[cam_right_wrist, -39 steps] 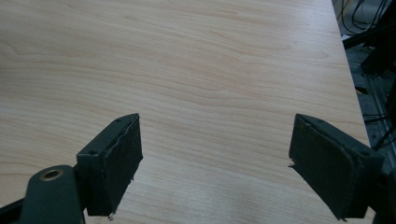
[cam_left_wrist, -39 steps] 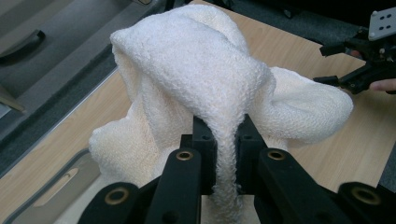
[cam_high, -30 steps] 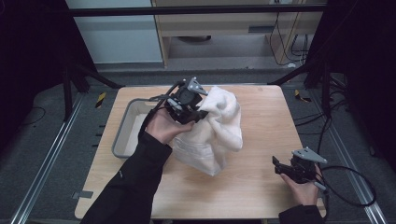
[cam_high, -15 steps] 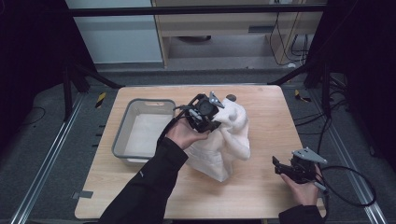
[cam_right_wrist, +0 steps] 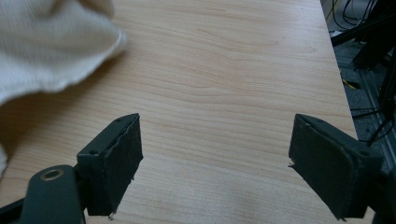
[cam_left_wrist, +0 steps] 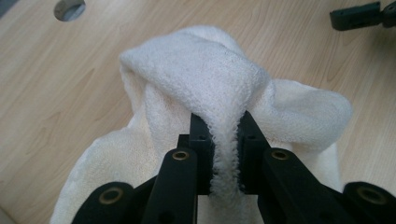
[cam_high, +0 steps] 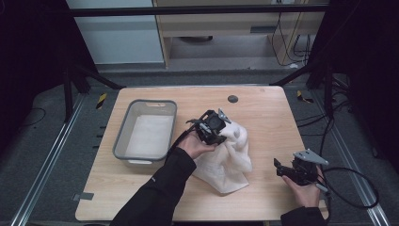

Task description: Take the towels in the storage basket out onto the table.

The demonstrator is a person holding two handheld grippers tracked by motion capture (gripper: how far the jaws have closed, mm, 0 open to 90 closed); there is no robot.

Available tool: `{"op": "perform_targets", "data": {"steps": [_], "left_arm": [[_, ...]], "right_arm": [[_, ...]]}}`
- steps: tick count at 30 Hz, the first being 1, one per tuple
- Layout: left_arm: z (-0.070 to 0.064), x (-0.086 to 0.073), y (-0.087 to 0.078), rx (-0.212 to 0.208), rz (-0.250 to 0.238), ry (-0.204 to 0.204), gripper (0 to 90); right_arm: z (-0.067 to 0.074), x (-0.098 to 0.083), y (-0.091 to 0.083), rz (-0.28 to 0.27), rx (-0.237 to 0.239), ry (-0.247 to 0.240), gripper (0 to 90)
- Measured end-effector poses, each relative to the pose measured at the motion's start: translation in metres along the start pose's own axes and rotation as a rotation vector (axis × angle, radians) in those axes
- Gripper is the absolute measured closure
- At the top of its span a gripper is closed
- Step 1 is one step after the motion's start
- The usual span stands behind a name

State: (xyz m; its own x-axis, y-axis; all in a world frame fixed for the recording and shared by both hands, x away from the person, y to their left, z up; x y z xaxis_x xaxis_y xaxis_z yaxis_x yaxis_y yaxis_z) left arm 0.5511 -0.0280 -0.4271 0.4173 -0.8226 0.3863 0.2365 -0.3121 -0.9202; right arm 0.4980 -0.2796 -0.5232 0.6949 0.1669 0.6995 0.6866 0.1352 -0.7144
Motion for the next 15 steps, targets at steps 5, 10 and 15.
{"op": "perform_targets", "data": {"steps": [5, 10, 15], "left_arm": [[-0.001, -0.004, 0.013, -0.009, 0.005, -0.009, 78.5], [-0.001, -0.007, 0.017, -0.009, 0.016, -0.014, 74.4], [-0.001, -0.009, 0.018, -0.007, 0.019, -0.015, 66.6]], "right_arm": [[0.0, 0.0, 0.001, 0.001, 0.0, -0.001, 17.3], [0.001, -0.001, 0.001, 0.005, 0.004, -0.003, 17.2], [0.001, -0.001, 0.002, 0.005, 0.004, -0.006, 17.2]]}}
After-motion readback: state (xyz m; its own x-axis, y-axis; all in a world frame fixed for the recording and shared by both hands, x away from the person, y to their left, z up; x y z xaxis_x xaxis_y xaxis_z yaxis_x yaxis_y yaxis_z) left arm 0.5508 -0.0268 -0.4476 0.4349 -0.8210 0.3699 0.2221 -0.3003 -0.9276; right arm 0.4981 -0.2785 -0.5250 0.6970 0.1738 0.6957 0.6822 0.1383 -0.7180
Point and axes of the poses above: each handheld gripper's, and its own axes: y roughly forward along the jaws, x roughly out of its top, z roughly to its left, the point moved 8 cm from there along y, roughly forward along the jaws, and after that the axes turned 12 degrees about z, right-handed, at the moved point
